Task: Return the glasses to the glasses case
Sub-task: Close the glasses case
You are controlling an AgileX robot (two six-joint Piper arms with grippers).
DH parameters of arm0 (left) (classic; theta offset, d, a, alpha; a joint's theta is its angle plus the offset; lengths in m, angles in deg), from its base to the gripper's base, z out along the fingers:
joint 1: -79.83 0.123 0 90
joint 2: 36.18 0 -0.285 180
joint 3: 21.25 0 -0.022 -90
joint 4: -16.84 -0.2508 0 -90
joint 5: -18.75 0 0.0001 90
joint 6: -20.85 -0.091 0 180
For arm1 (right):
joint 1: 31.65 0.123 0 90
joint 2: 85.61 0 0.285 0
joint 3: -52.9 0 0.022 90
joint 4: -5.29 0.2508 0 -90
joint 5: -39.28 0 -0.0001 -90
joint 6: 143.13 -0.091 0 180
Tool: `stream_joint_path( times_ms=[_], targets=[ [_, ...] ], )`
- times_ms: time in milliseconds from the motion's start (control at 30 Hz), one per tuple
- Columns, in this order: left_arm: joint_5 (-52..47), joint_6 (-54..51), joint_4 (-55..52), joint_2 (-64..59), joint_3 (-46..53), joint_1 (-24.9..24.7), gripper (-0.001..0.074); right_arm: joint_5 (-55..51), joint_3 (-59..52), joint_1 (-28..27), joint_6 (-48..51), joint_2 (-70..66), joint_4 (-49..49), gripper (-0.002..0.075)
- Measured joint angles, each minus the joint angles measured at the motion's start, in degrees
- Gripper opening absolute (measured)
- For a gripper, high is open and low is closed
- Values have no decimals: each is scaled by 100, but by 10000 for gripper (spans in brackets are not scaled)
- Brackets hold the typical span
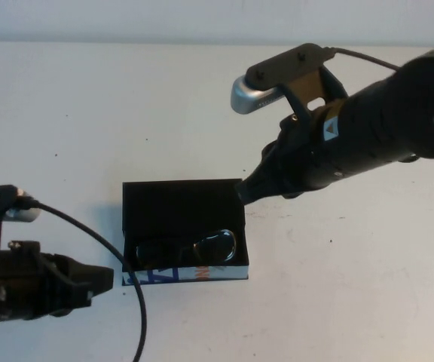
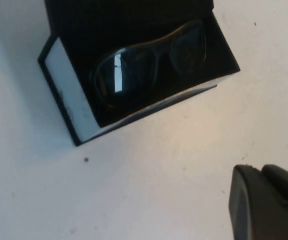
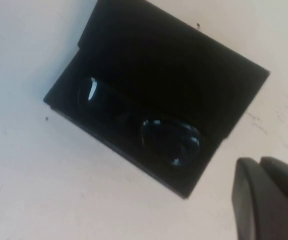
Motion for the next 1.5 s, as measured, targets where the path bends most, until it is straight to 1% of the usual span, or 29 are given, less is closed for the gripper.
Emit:
stream_joint_path(
  times_ms=[200,300,400,633,733,933,1200,1500],
  targets=[
    [932,-981,980,-585,0,-1028,-1,-76,885,-19,0,-852,0,-11],
    [1049,-1419,1432,-1045,0,-1313,-1,-219,1406,-110,10,-1203,0,-11],
    [1117,-1907,1828,-1622,0,-1373,-1,-430,1813,-222,64,-1545,15,-11],
    [1136,-3616,3163,-2632,-3,-1378,-1,-589,2346,-327,313,-2133,331,-11],
    [1127,-4047,3359,-2868,-13,-1378,-1,-608,2487,-340,426,-2340,476,-11],
    [1242,-4482,3439,-2984,-27,-1378,-1,-617,2768,-340,482,-2776,533,-11],
    [1253,-4595,3438,-2984,-225,-1378,-1,-659,3324,-352,494,-3339,541,-11],
    [1374,-4640,3438,-2984,-318,-1378,-1,-624,3435,-515,494,-3574,671,-11]
  ],
)
